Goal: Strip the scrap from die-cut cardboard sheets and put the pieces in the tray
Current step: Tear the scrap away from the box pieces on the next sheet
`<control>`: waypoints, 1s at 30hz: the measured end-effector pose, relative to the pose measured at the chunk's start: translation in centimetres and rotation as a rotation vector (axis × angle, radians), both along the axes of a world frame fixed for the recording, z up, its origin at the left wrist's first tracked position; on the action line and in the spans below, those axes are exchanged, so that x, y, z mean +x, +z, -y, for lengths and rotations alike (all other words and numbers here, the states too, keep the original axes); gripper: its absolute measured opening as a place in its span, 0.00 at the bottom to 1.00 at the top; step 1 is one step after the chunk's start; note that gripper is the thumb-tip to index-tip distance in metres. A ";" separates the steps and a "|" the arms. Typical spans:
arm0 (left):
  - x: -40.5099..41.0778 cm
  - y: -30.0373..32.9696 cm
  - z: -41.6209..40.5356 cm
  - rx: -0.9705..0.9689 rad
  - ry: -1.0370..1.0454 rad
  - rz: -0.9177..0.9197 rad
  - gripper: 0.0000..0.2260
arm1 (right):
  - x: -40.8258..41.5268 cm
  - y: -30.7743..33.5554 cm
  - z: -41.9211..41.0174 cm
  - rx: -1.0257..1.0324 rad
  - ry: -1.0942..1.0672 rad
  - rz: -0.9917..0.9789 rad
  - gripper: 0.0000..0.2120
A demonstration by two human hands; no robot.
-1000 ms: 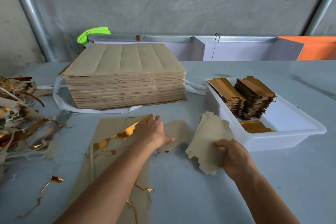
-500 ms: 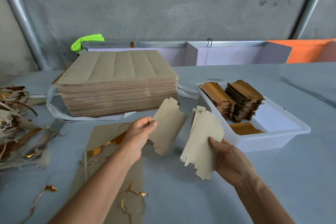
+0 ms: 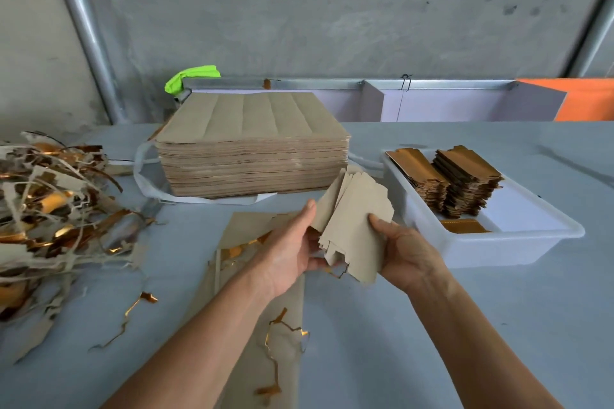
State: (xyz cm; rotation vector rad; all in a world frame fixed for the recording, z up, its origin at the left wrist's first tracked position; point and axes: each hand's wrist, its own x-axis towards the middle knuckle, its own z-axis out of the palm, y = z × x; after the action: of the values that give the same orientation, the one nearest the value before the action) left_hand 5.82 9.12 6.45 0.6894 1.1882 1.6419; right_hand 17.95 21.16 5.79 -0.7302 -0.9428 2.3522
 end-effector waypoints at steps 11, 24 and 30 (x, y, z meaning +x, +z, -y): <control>-0.6 -2.9 2.5 -0.121 -0.004 -0.565 0.05 | 1.6 0.7 -0.9 -0.033 -0.225 0.092 0.19; 1.1 -1.4 1.8 -0.532 0.465 -1.487 0.16 | 0.0 1.0 0.1 0.106 -0.358 0.401 0.09; 6.4 -1.1 2.5 -0.360 0.457 -1.335 0.42 | -2.1 0.6 1.3 0.166 -0.422 0.438 0.07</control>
State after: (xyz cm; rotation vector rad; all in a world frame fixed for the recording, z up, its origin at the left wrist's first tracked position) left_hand 12.27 6.62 5.33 1.4149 2.6507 1.1230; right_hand 15.84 19.86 6.43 -1.2667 -1.0234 1.7582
